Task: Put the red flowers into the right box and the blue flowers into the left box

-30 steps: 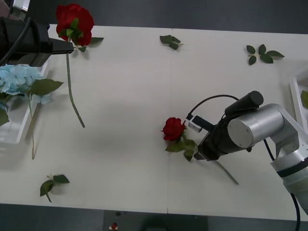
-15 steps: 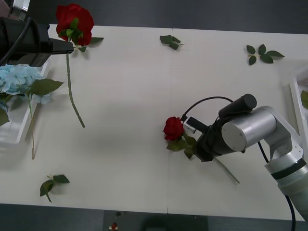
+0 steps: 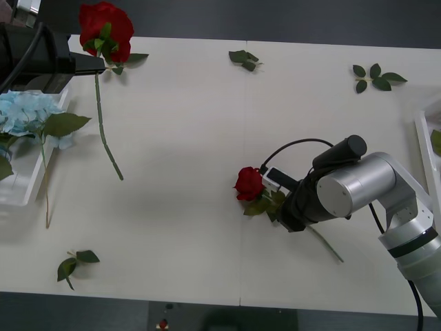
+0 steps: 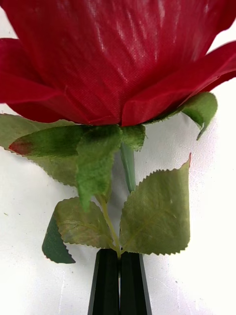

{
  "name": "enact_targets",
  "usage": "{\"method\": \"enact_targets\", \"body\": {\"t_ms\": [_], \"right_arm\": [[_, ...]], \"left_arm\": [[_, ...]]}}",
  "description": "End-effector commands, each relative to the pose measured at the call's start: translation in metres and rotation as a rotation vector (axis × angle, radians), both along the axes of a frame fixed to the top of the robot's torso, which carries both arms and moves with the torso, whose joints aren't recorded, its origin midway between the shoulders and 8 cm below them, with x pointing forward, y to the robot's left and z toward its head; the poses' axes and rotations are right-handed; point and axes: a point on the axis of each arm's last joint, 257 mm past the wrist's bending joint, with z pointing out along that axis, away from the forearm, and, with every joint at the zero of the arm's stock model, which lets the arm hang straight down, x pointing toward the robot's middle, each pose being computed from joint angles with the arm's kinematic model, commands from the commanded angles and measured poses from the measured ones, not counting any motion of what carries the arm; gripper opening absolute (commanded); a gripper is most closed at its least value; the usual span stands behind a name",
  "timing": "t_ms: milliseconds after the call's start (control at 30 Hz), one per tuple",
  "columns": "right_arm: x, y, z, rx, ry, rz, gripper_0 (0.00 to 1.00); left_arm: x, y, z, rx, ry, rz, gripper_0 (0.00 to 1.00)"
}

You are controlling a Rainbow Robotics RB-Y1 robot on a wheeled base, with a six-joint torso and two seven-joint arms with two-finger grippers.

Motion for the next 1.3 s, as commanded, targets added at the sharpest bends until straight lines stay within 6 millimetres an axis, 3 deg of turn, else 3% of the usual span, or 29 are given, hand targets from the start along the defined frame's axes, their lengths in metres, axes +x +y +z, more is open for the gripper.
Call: {"method": "enact_targets", "body": {"t_ms": [33,333,667,767,933,1067,1200,1300], "right_arm": [[0.020,0.007,0.032,0.047,-0.062,-0.017,0.00],[0.026,0.000,0.078,0.083,-0.115,-0.020,0.00],[0.033,-0.028,0.155,0.229,-0.154,-0.132,0.00],[0.040,-0.053,0.188,0.285,-0.202,-0.206,0.00],[0.042,-0.096,0.224,0.339,-0.267,-0.325,0.00],[0.038,-0.145,0.249,0.375,-0.323,-0.450,0.00],[0.035,-0.195,0.260,0.349,-0.375,-0.578,0.00],[0.031,-0.241,0.268,0.298,-0.420,-0.689,0.00]], "left_arm": [[-0.002,-0.001,0.004,0.033,-0.041,-0.013,0.00],[0.003,-0.011,0.004,0.026,-0.053,-0.013,0.00],[0.027,-0.032,0.002,0.063,-0.087,0.037,0.00],[0.038,-0.041,0.002,0.071,-0.102,0.068,0.00],[0.046,-0.051,-0.006,0.125,-0.096,0.092,0.00],[0.048,-0.061,-0.011,0.206,-0.090,0.105,0.00],[0.051,-0.091,-0.002,0.178,-0.099,0.130,0.00],[0.050,-0.127,0.005,0.127,-0.122,0.118,0.00]]}}
